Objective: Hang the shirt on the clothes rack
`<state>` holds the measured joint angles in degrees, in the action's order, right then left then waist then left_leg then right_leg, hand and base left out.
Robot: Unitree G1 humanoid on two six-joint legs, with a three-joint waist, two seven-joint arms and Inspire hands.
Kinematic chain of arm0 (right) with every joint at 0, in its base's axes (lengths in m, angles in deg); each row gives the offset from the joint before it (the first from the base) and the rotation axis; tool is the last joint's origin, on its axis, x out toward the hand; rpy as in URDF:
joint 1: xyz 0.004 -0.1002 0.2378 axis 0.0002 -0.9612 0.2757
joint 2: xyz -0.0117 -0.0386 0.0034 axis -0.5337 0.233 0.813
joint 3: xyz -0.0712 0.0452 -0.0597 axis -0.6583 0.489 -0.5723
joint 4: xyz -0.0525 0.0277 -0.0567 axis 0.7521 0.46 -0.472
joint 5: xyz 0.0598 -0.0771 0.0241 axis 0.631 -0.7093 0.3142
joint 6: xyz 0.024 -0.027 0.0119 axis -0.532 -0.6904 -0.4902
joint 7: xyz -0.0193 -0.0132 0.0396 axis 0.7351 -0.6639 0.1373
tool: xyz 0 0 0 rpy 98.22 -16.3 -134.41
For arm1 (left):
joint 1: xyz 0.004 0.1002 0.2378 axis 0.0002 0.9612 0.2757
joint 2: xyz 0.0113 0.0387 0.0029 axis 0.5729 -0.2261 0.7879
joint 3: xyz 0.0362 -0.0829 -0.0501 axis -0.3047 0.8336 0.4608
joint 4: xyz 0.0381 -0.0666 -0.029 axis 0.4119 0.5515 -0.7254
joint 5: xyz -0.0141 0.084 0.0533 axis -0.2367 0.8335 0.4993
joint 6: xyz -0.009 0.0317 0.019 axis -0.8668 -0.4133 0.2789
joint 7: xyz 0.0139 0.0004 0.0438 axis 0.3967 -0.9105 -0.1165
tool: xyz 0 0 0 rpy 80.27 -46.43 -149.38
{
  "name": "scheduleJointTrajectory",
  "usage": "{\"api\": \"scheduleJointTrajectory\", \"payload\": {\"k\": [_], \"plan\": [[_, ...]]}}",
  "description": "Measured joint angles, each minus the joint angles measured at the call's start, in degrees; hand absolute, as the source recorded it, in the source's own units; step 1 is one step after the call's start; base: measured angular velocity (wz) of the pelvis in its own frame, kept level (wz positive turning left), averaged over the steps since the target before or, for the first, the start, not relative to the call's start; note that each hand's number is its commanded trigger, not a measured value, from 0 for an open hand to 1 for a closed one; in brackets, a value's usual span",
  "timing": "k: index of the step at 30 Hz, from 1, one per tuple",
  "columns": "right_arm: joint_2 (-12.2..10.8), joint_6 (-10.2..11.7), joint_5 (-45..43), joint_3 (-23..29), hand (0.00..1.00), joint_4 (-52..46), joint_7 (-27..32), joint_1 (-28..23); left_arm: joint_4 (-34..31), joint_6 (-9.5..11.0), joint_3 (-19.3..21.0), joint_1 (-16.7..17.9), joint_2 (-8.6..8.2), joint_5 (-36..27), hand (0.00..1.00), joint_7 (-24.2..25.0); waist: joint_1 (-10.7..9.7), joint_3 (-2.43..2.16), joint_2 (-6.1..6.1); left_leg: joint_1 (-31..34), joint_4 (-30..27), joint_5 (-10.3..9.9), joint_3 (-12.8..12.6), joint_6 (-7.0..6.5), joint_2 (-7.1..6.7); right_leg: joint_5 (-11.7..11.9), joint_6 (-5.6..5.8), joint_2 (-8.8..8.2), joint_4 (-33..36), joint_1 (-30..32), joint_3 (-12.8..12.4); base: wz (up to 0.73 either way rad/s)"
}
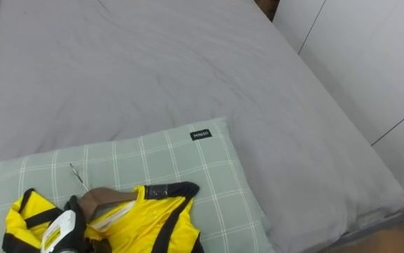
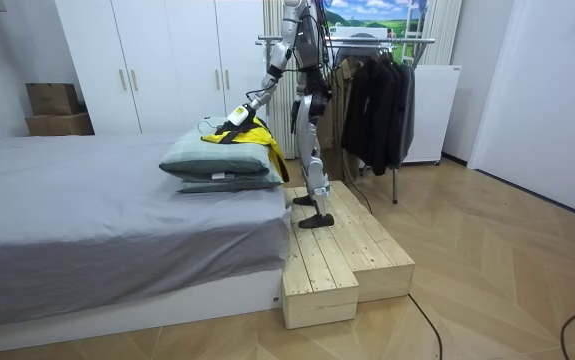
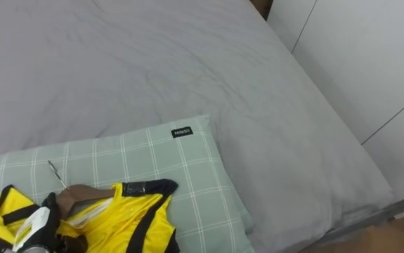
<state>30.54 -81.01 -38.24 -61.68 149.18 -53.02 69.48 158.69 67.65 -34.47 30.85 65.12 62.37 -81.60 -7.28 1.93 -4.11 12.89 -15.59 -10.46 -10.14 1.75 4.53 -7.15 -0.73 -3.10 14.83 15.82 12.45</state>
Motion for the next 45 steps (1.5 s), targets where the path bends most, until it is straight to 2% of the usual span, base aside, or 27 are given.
{"api": "scheduleJointTrajectory", "payload": {"k": [5,9,12,25,31,41,45], "plan": [[0.02,0.01,0.09,0.02,0.00,0.13,-0.58,0.01,-0.01,-0.01,0.05,-0.02,0.20,-0.48,1.00,0.14,-0.03,-0.05,0.46,0.00,-0.13,0.00,0.00,0.00,0.03,0.09,-0.12,0.00,0.12,0.00,0.00,0.00],[0.03,0.00,0.06,0.05,0.00,0.31,-1.12,0.02,-0.03,-0.07,0.13,-0.23,1.73,-1.26,1.00,0.04,-0.13,-0.03,1.21,-0.22,-0.13,0.00,-0.02,0.00,0.04,0.11,-0.16,-0.02,0.43,-0.03,-0.09,0.00],[0.03,-0.02,0.07,0.10,0.00,0.47,-1.65,0.04,0.01,-0.57,0.15,-0.37,2.28,-1.65,1.00,0.16,-0.09,0.02,1.40,-0.51,-0.11,0.00,-0.23,0.00,0.00,0.10,-0.16,-0.09,0.66,-0.08,-0.33,-0.03],[0.03,0.02,0.12,0.01,0.00,0.24,-1.55,0.10,0.02,-2.52,-0.03,0.06,1.37,-3.73,1.00,1.41,-0.30,0.09,1.48,-0.60,-0.14,0.14,-0.01,-0.23,-0.20,0.11,-0.15,-0.44,0.79,-0.15,0.24,0.01],[0.03,0.64,0.30,-0.02,0.00,0.46,-1.41,0.11,-0.18,-2.58,-1.17,0.00,0.92,-3.75,1.00,1.37,-0.40,0.28,1.88,-0.60,-0.14,0.14,0.88,-0.23,-0.24,0.20,-0.06,-0.41,0.00,-0.93,1.06,0.08],[0.07,1.03,0.58,-0.02,0.00,0.64,-1.49,0.03,-0.19,-2.52,-1.10,0.00,0.81,-3.75,1.00,1.29,-0.41,0.26,2.12,-0.57,-0.11,0.14,0.92,-0.22,-0.23,0.22,-0.08,-0.41,-0.01,-0.97,1.31,0.00],[0.19,2.05,0.90,0.03,0.00,1.47,-1.44,-0.09,-0.20,-2.32,-1.03,-0.01,0.49,-3.71,1.00,1.06,-0.50,0.27,2.96,-0.69,-0.04,0.14,1.22,-0.22,-0.24,0.30,-0.13,-0.44,-0.04,-1.20,1.81,0.02]]}}
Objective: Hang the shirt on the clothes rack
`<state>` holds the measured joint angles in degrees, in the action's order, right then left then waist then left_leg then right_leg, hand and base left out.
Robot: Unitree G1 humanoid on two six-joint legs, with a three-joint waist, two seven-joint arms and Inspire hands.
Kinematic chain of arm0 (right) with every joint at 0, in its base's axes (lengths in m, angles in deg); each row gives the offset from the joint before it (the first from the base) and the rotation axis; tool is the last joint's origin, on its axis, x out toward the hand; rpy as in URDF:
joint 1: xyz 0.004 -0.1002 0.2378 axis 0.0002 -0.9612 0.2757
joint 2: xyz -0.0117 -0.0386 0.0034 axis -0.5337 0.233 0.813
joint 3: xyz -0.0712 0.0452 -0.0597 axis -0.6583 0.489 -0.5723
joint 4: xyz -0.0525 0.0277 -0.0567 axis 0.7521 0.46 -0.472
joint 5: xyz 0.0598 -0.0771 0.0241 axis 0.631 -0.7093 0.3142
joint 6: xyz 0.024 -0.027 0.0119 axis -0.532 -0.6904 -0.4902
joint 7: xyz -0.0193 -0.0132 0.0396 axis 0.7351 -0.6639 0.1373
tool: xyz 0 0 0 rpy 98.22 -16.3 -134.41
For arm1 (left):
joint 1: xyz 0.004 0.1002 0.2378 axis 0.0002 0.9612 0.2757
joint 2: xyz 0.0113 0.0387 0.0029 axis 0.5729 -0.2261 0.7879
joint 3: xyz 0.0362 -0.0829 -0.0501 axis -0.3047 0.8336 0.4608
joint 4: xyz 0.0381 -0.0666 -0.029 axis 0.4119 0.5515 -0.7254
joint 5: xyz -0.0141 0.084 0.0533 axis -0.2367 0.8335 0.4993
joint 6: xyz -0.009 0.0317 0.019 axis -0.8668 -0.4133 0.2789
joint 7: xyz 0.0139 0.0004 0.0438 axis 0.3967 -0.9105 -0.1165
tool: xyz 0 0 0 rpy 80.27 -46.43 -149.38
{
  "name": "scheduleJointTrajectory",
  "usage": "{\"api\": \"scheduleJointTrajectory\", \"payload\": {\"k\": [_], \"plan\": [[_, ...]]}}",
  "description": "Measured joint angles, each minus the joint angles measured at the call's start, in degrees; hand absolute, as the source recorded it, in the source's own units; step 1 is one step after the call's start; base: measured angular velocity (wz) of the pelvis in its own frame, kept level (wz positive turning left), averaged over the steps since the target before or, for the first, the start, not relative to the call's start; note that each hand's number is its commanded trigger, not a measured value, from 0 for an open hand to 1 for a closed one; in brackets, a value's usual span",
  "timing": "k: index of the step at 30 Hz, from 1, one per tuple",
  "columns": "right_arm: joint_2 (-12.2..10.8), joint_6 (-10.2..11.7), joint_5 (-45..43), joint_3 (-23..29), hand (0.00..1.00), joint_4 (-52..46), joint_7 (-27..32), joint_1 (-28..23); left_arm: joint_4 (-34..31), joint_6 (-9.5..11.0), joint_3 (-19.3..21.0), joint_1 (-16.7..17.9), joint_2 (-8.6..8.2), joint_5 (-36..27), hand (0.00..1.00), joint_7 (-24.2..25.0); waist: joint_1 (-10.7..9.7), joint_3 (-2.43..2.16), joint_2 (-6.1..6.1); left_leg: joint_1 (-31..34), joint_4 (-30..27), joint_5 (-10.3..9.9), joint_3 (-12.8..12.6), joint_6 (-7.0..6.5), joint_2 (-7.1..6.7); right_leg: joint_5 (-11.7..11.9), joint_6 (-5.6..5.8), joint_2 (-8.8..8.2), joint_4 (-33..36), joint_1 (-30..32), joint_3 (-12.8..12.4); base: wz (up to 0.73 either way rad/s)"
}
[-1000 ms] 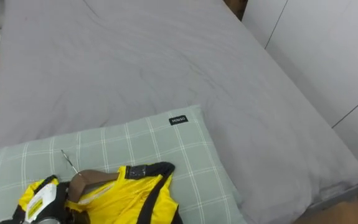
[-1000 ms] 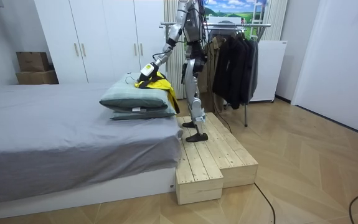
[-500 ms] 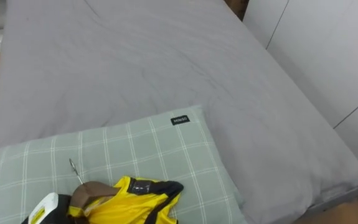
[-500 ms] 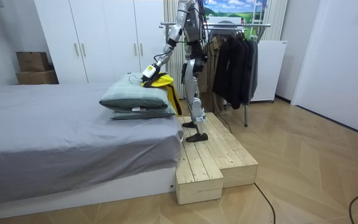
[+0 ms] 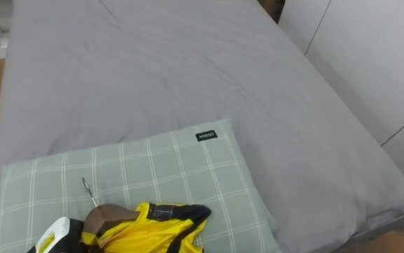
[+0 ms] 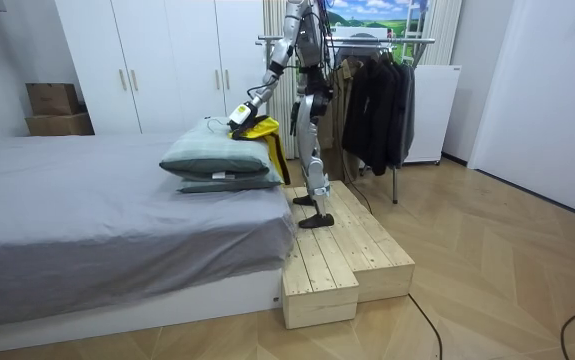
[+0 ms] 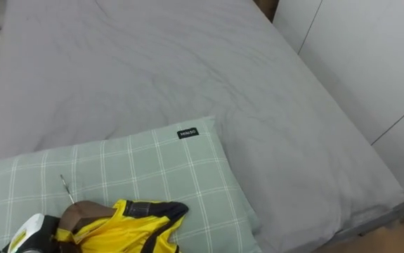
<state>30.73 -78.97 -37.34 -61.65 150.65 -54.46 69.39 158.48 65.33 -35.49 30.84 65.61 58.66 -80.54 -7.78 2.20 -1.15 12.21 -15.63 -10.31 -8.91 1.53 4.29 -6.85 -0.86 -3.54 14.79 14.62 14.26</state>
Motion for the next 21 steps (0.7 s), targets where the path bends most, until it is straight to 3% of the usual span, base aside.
{"api": "scheduleJointTrajectory", "payload": {"k": [2,6,9,17,21], "plan": [[0.24,0.45,0.09,0.09,0.00,0.22,0.00,-0.47,-0.04,0.20,-0.05,0.00,-0.06,0.15,1.00,-0.16,-0.08,0.17,0.56,-0.45,0.04,0.00,0.09,0.00,0.01,0.00,0.00,0.05,-0.12,-0.49,-0.18,0.02],[1.09,0.60,1.14,0.11,0.00,0.05,-0.03,-0.95,-2.09,0.23,-0.69,0.01,-0.45,0.14,1.00,-0.28,0.01,0.06,1.71,-1.87,0.77,0.00,0.00,0.01,-0.01,-0.02,0.02,0.18,-0.60,-1.88,-0.37,-0.01],[1.14,0.60,1.60,0.11,0.00,0.02,-0.07,-1.42,-3.82,0.26,-1.15,0.03,-0.53,0.15,1.00,-0.74,0.05,-0.01,1.74,-3.33,1.29,0.13,-0.18,0.01,-0.02,-0.02,0.03,0.30,-0.90,-3.07,-0.58,-0.03],[2.88,2.23,1.66,3.39,0.00,-2.45,-1.10,-6.89,-13.24,0.34,-0.54,3.18,-0.47,3.08,1.00,-1.34,0.18,-1.12,2.07,-8.47,3.17,0.13,-0.84,0.01,-0.18,0.22,0.44,0.71,-3.17,-7.96,-1.27,-0.04],[3.34,2.29,1.76,7.44,0.00,-2.84,-1.13,-9.33,-19.74,0.32,-0.52,4.72,-0.26,5.60,1.00,-1.36,0.11,-1.73,2.27,-10.56,3.59,0.13,-0.88,0.01,-0.20,0.28,0.54,0.77,-4.05,-10.35,-1.22,0.00]]}}
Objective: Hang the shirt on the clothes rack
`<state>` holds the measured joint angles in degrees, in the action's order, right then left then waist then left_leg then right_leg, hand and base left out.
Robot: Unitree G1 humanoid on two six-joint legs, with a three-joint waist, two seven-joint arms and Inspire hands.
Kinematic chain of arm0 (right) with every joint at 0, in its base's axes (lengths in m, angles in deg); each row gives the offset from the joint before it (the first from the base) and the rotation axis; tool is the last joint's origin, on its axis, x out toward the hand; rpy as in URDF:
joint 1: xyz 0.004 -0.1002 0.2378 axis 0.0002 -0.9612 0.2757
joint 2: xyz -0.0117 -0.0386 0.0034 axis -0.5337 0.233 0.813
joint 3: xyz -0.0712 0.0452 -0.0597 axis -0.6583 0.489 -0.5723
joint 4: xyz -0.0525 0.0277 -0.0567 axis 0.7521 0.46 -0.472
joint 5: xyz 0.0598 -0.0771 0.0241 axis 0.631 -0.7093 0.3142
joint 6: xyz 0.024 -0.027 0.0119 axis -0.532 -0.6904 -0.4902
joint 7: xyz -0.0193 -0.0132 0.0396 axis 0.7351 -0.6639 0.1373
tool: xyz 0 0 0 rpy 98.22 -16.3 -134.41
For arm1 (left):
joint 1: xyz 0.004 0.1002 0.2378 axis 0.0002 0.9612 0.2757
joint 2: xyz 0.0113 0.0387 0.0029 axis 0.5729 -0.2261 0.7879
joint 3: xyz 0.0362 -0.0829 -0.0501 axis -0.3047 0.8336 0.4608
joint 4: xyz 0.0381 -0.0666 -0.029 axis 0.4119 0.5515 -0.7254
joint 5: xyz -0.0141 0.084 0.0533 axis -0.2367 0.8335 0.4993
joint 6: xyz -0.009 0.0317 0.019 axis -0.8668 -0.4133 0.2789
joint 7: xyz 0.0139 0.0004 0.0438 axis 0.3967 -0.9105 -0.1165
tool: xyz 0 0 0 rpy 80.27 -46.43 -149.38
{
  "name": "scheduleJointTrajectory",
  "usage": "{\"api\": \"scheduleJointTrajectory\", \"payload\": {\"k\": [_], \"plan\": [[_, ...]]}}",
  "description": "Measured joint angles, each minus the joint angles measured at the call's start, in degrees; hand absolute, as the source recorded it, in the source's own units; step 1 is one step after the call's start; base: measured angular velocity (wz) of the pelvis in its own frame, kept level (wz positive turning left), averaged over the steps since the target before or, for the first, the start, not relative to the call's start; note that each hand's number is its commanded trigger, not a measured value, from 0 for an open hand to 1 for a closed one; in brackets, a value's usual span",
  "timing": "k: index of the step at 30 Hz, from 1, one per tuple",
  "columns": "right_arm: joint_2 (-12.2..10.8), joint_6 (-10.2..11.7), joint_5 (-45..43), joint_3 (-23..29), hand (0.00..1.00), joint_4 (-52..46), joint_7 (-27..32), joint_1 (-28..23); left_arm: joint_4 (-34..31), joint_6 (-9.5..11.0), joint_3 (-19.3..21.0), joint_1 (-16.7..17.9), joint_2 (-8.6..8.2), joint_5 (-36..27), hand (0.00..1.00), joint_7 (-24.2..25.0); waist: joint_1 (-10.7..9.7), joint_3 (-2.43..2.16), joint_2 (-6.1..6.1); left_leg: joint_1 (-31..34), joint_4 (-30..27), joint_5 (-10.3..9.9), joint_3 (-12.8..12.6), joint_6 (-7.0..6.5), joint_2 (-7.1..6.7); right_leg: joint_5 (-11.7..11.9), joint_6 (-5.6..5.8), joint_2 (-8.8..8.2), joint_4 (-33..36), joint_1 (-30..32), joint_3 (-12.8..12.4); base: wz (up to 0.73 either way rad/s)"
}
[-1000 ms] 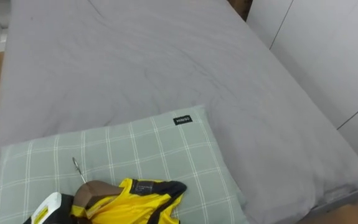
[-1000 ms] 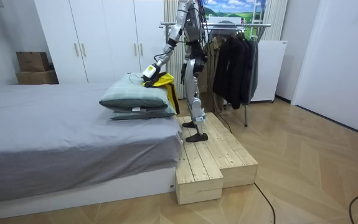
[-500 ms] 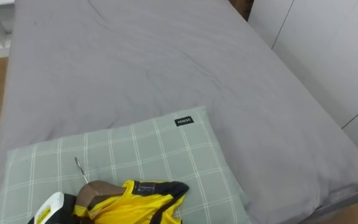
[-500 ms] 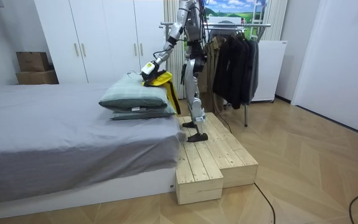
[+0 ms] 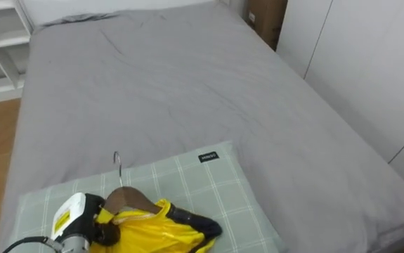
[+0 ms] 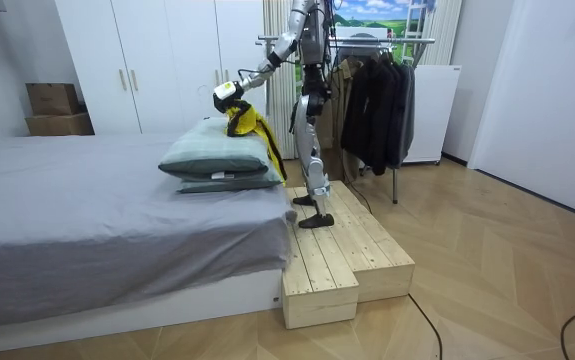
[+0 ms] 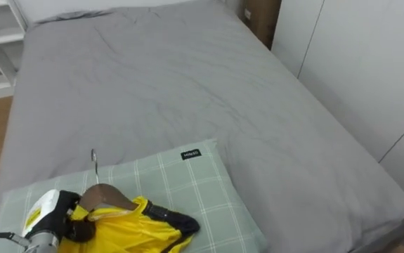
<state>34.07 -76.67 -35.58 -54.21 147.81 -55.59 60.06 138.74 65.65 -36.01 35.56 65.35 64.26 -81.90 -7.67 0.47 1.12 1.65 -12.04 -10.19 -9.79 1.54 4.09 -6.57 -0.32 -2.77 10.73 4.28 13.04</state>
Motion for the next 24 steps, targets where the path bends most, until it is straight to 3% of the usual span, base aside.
{"api": "scheduleJointTrajectory", "payload": {"k": [8,12,15,18,24], "plan": [[1.41,-0.04,-0.29,4.15,0.00,-0.55,-0.25,-2.63,-7.48,-0.06,-0.05,2.34,0.53,2.24,1.00,0.04,-0.14,-0.50,1.12,-4.45,1.59,-0.02,0.37,0.02,-0.16,-0.34,0.57,0.10,-0.96,-4.54,0.21,0.02],[2.13,-0.06,-0.09,6.64,0.00,-1.61,-0.13,-4.91,-16.34,-0.08,-0.07,5.73,2.41,2.10,1.00,0.02,-0.16,-0.51,1.73,-4.88,1.82,-0.02,0.62,0.02,-0.24,-0.25,0.68,0.07,-1.00,-5.00,0.48,0.04],[2.20,-0.05,-0.16,7.65,0.00,-1.76,-0.14,-5.32,-20.75,-0.05,-0.12,7.45,2.53,2.16,1.00,0.02,-0.32,-0.62,2.22,-5.43,2.18,-0.04,0.71,0.01,-0.28,-0.26,0.70,0.10,-1.21,-5.53,0.53,0.00],[2.22,-0.06,-0.20,8.79,0.00,-2.14,-0.03,-5.92,-22.02,-0.04,-0.13,7.73,2.55,2.10,1.00,0.03,-0.40,-0.40,2.61,-6.31,2.56,-0.04,0.67,0.01,-0.29,-0.28,0.73,0.12,-1.35,-6.23,0.54,0.00],[2.21,-0.13,-1.17,10.67,0.00,-1.96,0.10,-6.33,-23.56,-0.03,-0.05,7.97,2.64,2.13,1.00,0.02,-0.95,-0.42,2.84,-6.57,2.65,-0.04,0.61,0.02,-0.32,-0.21,0.82,0.23,-2.00,-6.72,0.37,0.00]]}}
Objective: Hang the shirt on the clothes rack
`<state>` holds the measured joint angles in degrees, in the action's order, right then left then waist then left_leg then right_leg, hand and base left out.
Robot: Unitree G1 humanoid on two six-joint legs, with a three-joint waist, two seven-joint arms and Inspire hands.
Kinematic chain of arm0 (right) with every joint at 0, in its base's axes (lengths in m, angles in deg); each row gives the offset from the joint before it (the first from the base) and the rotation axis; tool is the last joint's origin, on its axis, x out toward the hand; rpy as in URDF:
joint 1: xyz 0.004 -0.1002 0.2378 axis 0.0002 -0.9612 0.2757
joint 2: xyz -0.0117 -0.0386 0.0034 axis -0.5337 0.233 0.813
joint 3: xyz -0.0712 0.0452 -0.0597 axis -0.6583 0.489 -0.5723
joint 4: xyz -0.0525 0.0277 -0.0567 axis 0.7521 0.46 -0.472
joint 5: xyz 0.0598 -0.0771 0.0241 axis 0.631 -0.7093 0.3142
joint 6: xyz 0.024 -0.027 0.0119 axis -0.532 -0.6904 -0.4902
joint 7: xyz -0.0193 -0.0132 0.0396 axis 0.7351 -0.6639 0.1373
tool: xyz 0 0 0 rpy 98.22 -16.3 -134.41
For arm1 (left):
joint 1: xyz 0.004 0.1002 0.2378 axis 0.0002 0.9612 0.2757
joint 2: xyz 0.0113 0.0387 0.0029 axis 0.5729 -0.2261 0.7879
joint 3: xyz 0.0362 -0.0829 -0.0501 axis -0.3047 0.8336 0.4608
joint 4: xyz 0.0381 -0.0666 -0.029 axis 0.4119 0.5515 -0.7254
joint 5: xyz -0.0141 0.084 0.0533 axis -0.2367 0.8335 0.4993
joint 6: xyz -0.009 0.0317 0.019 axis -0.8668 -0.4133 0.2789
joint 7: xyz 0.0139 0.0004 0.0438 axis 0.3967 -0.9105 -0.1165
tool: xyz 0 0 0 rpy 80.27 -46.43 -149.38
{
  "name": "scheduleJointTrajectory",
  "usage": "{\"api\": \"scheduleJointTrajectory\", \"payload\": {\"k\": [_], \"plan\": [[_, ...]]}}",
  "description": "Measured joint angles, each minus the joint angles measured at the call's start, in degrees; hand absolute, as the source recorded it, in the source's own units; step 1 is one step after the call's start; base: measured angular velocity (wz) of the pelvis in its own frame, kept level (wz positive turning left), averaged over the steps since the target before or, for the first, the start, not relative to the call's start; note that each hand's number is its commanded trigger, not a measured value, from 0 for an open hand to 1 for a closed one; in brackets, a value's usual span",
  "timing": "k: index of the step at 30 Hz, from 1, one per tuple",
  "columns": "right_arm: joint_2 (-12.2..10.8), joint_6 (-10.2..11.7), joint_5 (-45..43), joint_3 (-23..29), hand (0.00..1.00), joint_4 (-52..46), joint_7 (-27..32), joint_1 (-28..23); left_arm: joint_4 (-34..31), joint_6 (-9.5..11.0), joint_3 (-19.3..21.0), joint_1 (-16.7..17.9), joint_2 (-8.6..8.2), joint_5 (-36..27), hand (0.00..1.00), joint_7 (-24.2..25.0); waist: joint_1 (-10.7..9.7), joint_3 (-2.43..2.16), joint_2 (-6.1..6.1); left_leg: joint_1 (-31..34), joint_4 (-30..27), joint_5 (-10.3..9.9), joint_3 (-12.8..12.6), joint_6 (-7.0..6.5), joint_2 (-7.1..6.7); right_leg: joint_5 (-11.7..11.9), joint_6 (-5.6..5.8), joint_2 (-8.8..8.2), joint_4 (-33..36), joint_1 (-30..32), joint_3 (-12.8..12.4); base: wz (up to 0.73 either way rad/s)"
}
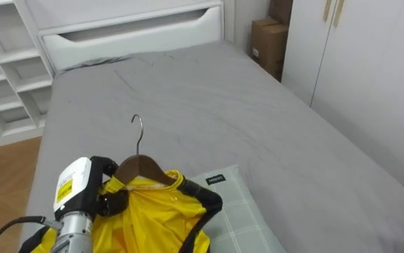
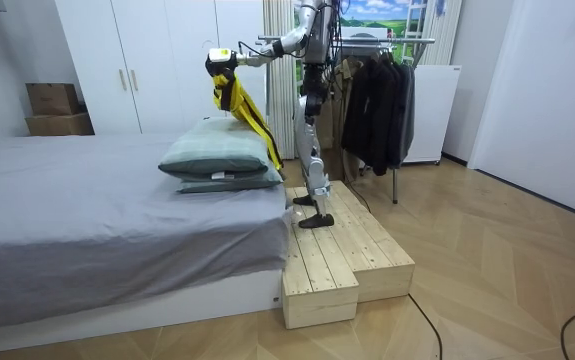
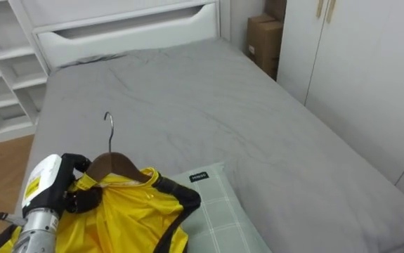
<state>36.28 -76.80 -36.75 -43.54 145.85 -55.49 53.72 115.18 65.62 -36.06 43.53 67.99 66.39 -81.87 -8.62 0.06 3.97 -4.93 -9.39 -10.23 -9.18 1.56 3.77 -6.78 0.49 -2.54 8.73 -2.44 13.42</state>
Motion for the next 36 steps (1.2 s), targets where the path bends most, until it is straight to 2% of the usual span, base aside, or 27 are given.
{"api": "scheduleJointTrajectory", "payload": {"k": [1,6,11,13,17,19,21,24,25,31,36], "plan": [[-0.03,0.02,-1.24,0.72,0.00,0.70,0.23,0.07,-0.01,0.03,0.55,0.17,0.00,0.43,1.00,0.00,-0.22,0.23,-0.21,-0.69,0.13,0.00,-0.14,0.00,-0.04,-0.04,0.04,-0.01,-0.07,-0.51,-0.17,-0.05],[0.08,0.01,-6.91,3.41,0.00,0.86,2.88,0.50,-0.41,0.39,1.97,0.33,1.05,1.04,1.00,-2.61,-0.41,0.52,-0.82,-1.63,0.26,0.00,-0.26,0.00,-0.15,-0.23,0.14,0.01,-0.04,-0.75,-1.09,-0.10],[0.31,-0.04,-14.97,6.61,0.00,0.82,6.68,0.56,-0.49,0.50,2.00,0.35,1.23,1.12,1.00,-3.64,-0.65,0.47,-1.21,-1.82,0.30,0.00,-0.04,-0.01,-0.34,-0.29,0.23,-0.06,0.31,-0.76,-1.80,-0.07],[0.38,-0.01,-17.24,7.09,0.00,0.51,8.76,0.81,-1.66,0.71,2.03,0.33,1.52,0.45,1.00,-3.99,-0.66,0.66,-1.97,-1.81,0.29,0.00,-0.10,-0.01,-0.35,-0.44,0.24,-0.11,0.93,-0.35,-2.04,-0.05],[0.70,-0.47,-20.41,7.70,0.00,-1.27,13.69,0.86,-4.16,1.20,1.87,0.32,1.52,0.53,1.00,-5.18,-0.73,0.60,-2.92,-1.64,0.37,-0.06,-0.08,-0.09,-0.35,-0.48,0.40,-0.08,0.92,-0.29,-1.97,0.00],[1.36,-0.88,-22.94,9.58,0.00,-5.21,17.59,0.94,-4.35,2.27,1.87,0.33,1.68,0.55,1.00,-6.99,-0.65,0.36,-2.75,-1.65,1.00,-0.09,-0.10,-0.15,-0.44,-0.34,0.45,-0.05,1.21,0.21,-2.19,-0.05],[2.03,-0.79,-24.71,9.68,0.00,-8.41,20.58,1.21,-4.35,2.51,1.84,0.33,1.71,0.54,1.00,-7.80,-0.60,0.18,-2.78,-1.61,0.95,-0.08,-0.11,-0.16,-0.43,-0.23,0.39,-0.03,1.28,0.33,-2.21,-0.02],[2.72,-0.52,-27.40,10.06,0.00,-13.58,24.76,1.49,-4.37,2.51,1.78,0.37,1.79,0.26,1.00,-8.32,-0.53,-0.55,-2.92,-1.56,0.72,-0.08,-0.09,-0.16,-0.42,-0.23,0.39,-0.01,1.30,0.28,-2.16,0.00],[2.71,-0.51,-29.63,10.10,0.00,-16.78,26.46,1.47,-4.37,2.49,1.79,0.37,1.84,-0.16,1.00,-8.39,-0.47,-0.61,-2.85,-1.60,0.69,-0.08,-0.09,-0.16,-0.42,-0.23,0.39,-0.03,1.30,0.23,-2.15,0.00],[2.46,0.20,-39.98,8.89,0.00,-28.75,32.47,2.35,-4.45,2.44,1.73,0.45,1.83,-1.81,1.00,-8.16,0.22,-0.47,-3.42,-3.12,0.73,-0.07,-0.58,-0.16,-0.43,-0.32,0.34,-0.08,1.73,-0.56,-2.77,-0.04],[1.21,0.01,-41.98,8.84,0.00,-40.39,34.33,2.09,-5.56,2.18,1.75,0.80,1.82,-1.62,1.00,-7.83,1.37,-0.37,-3.54,-3.41,0.77,-0.08,-1.34,-0.16,-0.42,-0.34,0.37,-0.01,1.89,-0.50,-3.48,-0.08]]}}
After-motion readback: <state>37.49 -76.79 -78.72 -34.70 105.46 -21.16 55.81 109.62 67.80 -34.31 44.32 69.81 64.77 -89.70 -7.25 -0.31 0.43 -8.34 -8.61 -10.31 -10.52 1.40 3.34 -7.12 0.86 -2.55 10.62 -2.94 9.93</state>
